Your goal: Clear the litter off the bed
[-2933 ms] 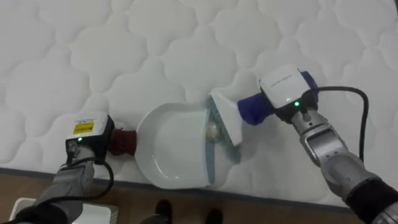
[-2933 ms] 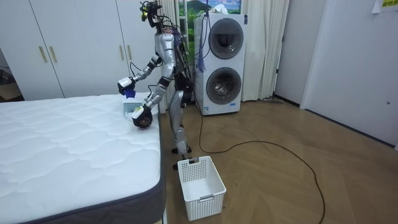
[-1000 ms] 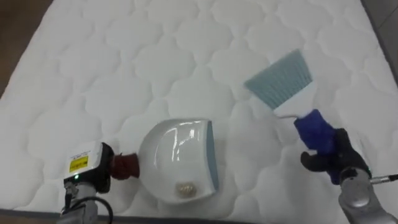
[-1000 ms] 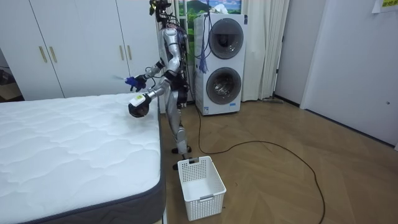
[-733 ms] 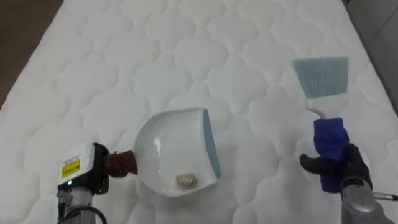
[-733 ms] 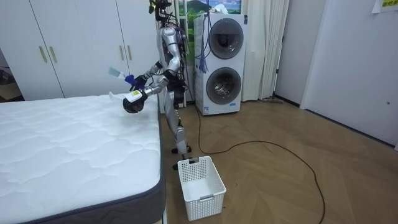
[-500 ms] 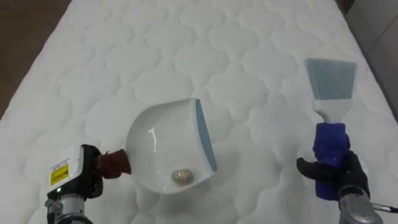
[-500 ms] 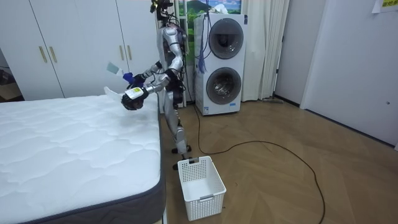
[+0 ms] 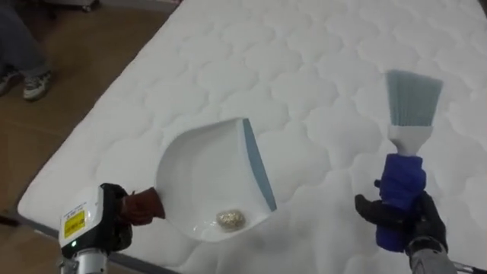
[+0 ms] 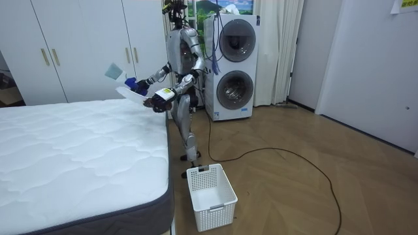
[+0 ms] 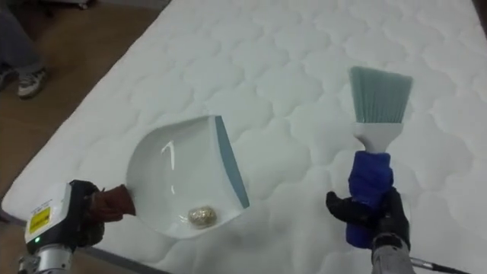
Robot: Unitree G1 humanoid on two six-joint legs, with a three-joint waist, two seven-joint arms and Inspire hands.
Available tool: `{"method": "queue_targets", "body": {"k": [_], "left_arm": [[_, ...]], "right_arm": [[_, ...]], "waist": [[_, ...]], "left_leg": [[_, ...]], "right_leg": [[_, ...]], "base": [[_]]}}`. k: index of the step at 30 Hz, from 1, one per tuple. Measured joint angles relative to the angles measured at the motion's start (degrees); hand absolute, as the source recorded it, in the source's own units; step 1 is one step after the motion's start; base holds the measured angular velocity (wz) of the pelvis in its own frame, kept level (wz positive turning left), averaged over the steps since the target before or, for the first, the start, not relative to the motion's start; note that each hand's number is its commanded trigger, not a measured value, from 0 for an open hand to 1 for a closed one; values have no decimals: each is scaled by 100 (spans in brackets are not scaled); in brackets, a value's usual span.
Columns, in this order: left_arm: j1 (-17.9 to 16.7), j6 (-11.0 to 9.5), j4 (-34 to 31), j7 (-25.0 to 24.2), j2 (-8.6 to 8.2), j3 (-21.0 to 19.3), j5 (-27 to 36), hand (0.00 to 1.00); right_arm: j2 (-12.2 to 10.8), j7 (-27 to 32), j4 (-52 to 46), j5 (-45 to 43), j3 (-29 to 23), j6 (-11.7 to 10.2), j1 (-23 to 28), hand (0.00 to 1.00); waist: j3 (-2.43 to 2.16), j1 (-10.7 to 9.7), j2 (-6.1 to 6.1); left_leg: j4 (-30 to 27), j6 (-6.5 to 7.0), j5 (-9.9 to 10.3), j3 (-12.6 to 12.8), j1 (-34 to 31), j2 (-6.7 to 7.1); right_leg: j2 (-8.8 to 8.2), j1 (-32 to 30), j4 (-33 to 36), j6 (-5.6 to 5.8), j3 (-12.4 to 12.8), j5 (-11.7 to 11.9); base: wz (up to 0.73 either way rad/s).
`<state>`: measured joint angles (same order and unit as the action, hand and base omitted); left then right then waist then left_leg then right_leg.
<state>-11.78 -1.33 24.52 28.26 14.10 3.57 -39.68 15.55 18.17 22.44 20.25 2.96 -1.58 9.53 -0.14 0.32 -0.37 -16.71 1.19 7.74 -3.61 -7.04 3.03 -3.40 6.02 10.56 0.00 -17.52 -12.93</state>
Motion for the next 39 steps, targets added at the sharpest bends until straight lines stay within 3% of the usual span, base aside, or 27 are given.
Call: {"method": "queue_targets", "body": {"k": [2,5,7,9,11,12,13,14,15,17,18,19,20,21,22,24,25,26,27,28,29,30,31,32,34,37,39], "left_arm": [[2,1,19,-11,-64,17,160,100],[1,-5,19,-26,-187,14,176,100],[36,-13,16,-26,-194,14,181,100],[43,-14,14,-26,-199,14,175,100],[54,-13,-23,-29,-204,11,178,100],[43,-10,-22,-32,-196,-29,187,100],[43,-3,-21,-59,-194,-74,260,100],[77,0,-21,-83,-201,-78,307,100],[153,3,-16,-148,-218,-46,310,100],[360,4,-20,-149,-228,121,310,100],[446,-1,-15,-109,-249,107,318,100],[466,6,32,-99,-266,26,359,100],[479,6,48,-117,-270,15,357,100],[509,-58,63,-175,-274,41,347,100],[506,-165,60,-183,-270,44,366,100],[459,-169,69,-193,-262,41,407,100],[444,-146,117,-237,-234,29,402,100],[444,-139,136,-269,-211,29,389,100],[458,-115,142,-306,-204,31,350,100],[481,-114,141,-341,-205,61,297,100],[483,-114,141,-357,-201,79,287,100],[481,-112,149,-367,-195,100,281,100],[421,-96,154,-366,-187,110,303,100],[397,-82,154,-366,-169,120,313,100],[378,-42,152,-369,-66,197,296,100],[355,-42,148,-422,-45,237,267,100],[354,-42,136,-450,-44,235,273,100]], "right_arm": [[-1,109,0,93,-11,0,9,0],[-41,265,2,46,-136,-29,10,0],[-44,338,1,47,-162,-59,9,0],[-44,373,1,50,-175,-89,9,0],[-47,441,-19,50,-195,-122,7,0],[-100,437,-35,47,-167,-126,-3,0],[-144,418,-97,70,-125,-126,-7,0],[-142,412,-130,93,-120,-126,-29,0],[-148,441,-135,183,-141,-127,-23,0],[-137,522,-102,222,-242,-135,-46,0],[-139,525,-46,281,-236,-167,-234,0],[-178,504,-25,257,-159,-235,-470,0],[-197,526,-33,226,-138,-302,-541,0],[-206,688,-9,200,-127,-379,-437,0],[-202,853,86,213,-126,-378,-367,0],[-198,1003,279,226,-129,-367,-364,0],[-207,1070,350,232,-79,-365,-370,0],[-216,1094,390,259,-48,-360,-369,0],[-214,1124,403,338,-29,-331,-364,0],[-199,1131,445,417,-37,-331,-363,0],[-200,1141,490,425,-53,-331,-367,0],[-204,1164,559,443,-66,-329,-370,0],[-223,1161,591,520,-46,-330,-352,0],[-232,1159,592,608,-23,-330,-332,0],[-262,1183,736,707,-27,-322,-255,0],[-263,1231,867,713,-112,-322,-238,0],[-263,1237,861,739,-160,-323,-242,0]], "waist": [[11,-37,-18],[18,-24,-15],[21,-12,-13],[24,-12,-8],[31,-73,-13],[31,-40,-11],[24,-60,2],[45,-64,65],[69,-185,102],[66,-248,49],[92,-95,6],[118,-134,96],[116,-144,156],[100,-186,124],[107,-186,69],[103,-115,66],[99,-63,103],[94,-43,96],[86,-43,68],[85,-62,34],[62,-60,3],[49,-52,-30],[43,-31,13],[48,-34,35],[47,-65,-5],[43,-159,-93],[60,-133,-116]], "left_leg": [[-75,23,-39,147,-103,-4],[-201,113,-93,836,-276,-138],[-267,226,-163,1484,-465,-296],[-258,280,-226,1745,-575,-367],[-503,305,-182,2391,-751,-571],[-1160,331,194,2844,-775,-919],[-1641,182,540,3035,-692,-1260],[-1664,90,625,3015,-695,-1354],[-1436,126,642,2890,-649,-1189],[-832,184,496,2414,-452,-904],[-651,156,341,2034,-527,-758],[-675,104,273,1657,-708,-718],[-655,89,237,1498,-816,-688],[-415,95,97,1445,-811,-536],[-285,131,-8,1756,-667,-552],[-450,213,141,2378,-543,-749],[-477,286,208,2455,-565,-777],[-463,309,222,2392,-555,-754],[-350,340,209,2126,-550,-599],[-227,418,104,1726,-533,-353],[-178,441,56,1543,-503,-236],[-63,529,-55,1145,-451,-32],[47,625,-152,602,-400,111],[105,640,-194,355,-359,154],[147,677,-355,-436,-271,338],[-25,686,-357,-1026,-223,613],[-186,749,-312,-1162,-233,710]], "right_leg": [[15,25,40,-25,-1,-66],[32,99,18,-48,-270,-123],[7,81,15,-77,-666,-168],[-39,32,24,-93,-1058,-230],[-111,9,35,-71,-1642,-260],[-133,75,39,-24,-2074,-273],[-118,188,142,45,-2469,-312],[-110,231,257,83,-2604,-339],[-169,231,599,115,-2758,-367],[-358,-158,1217,93,-2245,-449],[-278,-527,1041,22,-1493,-551],[-74,-753,544,-102,-1006,-445],[14,-774,429,-159,-959,-81],[-60,-678,360,-182,-1355,-4],[-199,-600,381,-178,-2054,-2],[-295,-451,438,-173,-2884,-5],[-309,-327,484,-154,-3202,-15],[-343,-295,549,-122,-3252,-34],[-438,-297,715,-72,-3132,-55],[-531,-328,861,-9,-2620,-82],[-533,-392,930,21,-2327,-103],[-507,-542,1022,35,-1636,-177],[-317,-658,950,24,-1043,-233],[-229,-715,905,26,-821,-232],[15,-967,906,97,-151,-185],[115,-1242,907,126,591,27],[168,-1396,901,111,871,170]], "base": [[82],[72],[81],[84],[71],[36],[31],[67],[112],[79],[-16],[-13],[48],[92],[91],[51],[43],[65],[94],[105],[111],[96],[95],[109],[134],[136],[100]]}}
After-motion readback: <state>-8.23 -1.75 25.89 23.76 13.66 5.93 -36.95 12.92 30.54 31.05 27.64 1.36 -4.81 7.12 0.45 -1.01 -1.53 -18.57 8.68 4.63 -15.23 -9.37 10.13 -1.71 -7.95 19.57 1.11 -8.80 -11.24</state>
